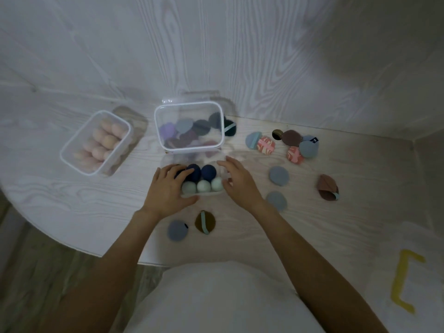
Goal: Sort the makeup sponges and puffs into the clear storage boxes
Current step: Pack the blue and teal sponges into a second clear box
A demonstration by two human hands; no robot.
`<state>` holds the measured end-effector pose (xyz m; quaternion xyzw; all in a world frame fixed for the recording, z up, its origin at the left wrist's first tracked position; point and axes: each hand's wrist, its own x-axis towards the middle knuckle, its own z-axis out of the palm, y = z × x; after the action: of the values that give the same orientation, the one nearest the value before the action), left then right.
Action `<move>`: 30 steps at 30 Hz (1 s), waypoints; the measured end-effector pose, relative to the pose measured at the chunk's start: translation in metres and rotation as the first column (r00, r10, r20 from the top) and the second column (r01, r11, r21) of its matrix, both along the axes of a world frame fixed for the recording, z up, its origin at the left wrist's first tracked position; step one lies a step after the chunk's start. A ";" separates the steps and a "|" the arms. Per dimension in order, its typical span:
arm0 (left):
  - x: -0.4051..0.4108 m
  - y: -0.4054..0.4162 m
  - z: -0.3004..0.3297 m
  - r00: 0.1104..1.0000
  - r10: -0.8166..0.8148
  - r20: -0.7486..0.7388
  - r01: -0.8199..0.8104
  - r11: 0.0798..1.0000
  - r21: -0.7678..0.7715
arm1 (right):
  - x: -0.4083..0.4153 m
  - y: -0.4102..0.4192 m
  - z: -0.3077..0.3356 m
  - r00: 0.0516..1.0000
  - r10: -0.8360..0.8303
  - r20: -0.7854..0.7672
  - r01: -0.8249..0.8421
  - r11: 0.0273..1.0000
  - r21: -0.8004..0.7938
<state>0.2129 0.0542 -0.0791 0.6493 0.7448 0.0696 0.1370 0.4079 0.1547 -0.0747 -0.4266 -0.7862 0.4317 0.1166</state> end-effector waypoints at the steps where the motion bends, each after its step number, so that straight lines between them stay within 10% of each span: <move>1: -0.004 -0.005 0.000 1.000 0.026 0.011 -0.026 1.000 0.004 | -0.007 -0.002 0.001 1.000 0.014 -0.001 -0.014 1.000 0.002; 8: -0.020 -0.043 0.002 0.983 0.175 0.058 -0.177 0.984 0.033 | -0.039 -0.004 0.003 0.996 0.073 -0.059 -0.073 0.997 -0.003; 12: -0.031 -0.060 0.003 0.966 0.240 0.092 -0.243 0.970 0.021 | -0.060 0.026 -0.001 0.998 0.047 0.036 -0.055 0.954 0.295; 20: -0.053 -0.075 0.002 0.951 0.293 0.096 -0.296 0.955 0.012 | -0.103 0.061 -0.022 0.882 0.224 0.415 -0.402 0.818 0.412; 26: -0.053 -0.074 0.000 0.953 0.281 0.112 -0.287 0.957 0.041 | -0.082 0.039 0.005 0.988 -0.151 0.003 0.142 0.936 0.322; 30: -0.053 -0.075 0.000 0.957 0.266 0.115 -0.272 0.961 0.046 | -0.086 -0.003 0.042 0.978 -0.115 -0.174 0.120 0.993 0.015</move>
<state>0.1603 -0.0211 -0.0795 0.5412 0.8153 0.1453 0.1459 0.3220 0.1519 -0.0325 -0.4317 -0.7519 0.4494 0.2152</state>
